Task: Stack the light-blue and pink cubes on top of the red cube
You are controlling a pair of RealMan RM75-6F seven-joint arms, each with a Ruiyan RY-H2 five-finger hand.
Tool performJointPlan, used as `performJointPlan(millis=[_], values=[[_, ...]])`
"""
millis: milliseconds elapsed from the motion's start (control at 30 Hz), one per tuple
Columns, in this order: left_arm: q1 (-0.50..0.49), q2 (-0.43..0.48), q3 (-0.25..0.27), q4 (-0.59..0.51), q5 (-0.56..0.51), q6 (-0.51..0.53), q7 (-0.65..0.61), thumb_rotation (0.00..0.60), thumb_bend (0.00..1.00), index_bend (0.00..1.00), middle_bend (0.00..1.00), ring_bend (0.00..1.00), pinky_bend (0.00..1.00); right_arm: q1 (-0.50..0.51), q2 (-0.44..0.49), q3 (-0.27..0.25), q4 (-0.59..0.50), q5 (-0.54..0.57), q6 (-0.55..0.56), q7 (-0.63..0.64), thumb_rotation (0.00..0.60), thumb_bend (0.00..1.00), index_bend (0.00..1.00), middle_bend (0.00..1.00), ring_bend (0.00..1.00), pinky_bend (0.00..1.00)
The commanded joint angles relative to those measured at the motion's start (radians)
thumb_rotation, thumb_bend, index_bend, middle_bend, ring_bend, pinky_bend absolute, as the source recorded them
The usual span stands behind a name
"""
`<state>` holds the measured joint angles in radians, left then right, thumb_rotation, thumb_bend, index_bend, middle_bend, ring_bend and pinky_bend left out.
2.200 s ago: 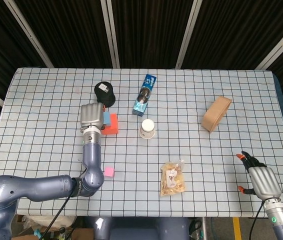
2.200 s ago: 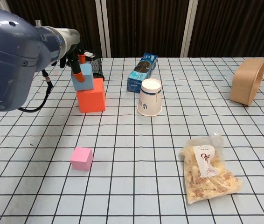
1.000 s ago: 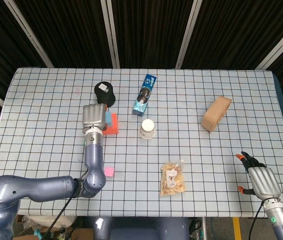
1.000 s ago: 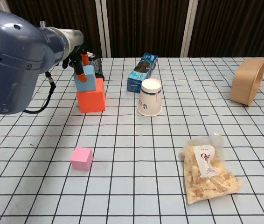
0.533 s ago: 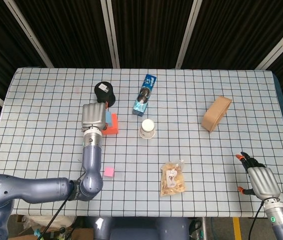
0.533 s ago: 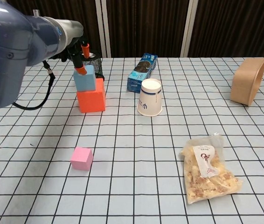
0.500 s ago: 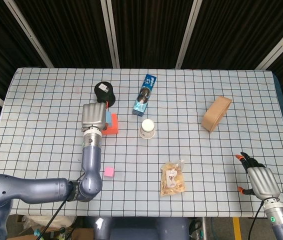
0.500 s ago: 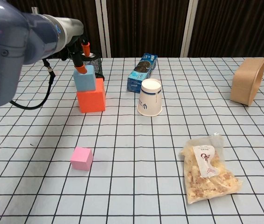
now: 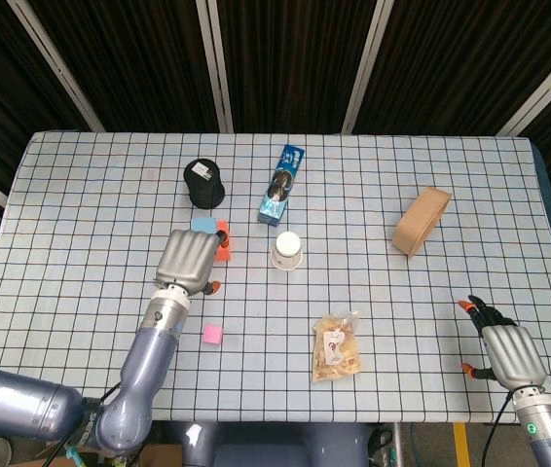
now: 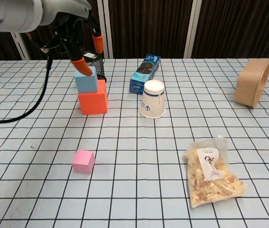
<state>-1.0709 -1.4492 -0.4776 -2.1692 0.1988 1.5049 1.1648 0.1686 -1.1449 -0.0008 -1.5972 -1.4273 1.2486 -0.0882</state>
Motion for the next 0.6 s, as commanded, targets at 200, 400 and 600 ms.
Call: performJointPlan(millis=[200, 400, 600], values=[[0.066, 0.019, 0.178, -0.095, 0.019, 0.004, -0.057, 0.6, 0.23, 0.34, 0.86, 0.71, 0.76, -0.001, 0.006, -0.002, -0.004, -0.005, 0.002, 0.009, 0.6, 0.14, 0.14, 0.1, 0.2, 0.37], [0.124, -0.072, 0.303, -0.025, 0.13, 0.081, -0.134, 0.6, 0.23, 0.34, 0.86, 0.71, 0.77, -0.004, 0.011, 0.0, 0.0, -0.004, 0.005, 0.027, 0.6, 0.14, 0.14, 0.1, 0.2, 0.37], [0.153, -0.158, 0.366, 0.071, 0.193, 0.077, -0.162, 0.6, 0.24, 0.36, 0.87, 0.72, 0.77, 0.0, 0.011, -0.002, 0.001, -0.01, -0.002, 0.035, 0.6, 0.14, 0.14, 0.1, 0.2, 0.37]])
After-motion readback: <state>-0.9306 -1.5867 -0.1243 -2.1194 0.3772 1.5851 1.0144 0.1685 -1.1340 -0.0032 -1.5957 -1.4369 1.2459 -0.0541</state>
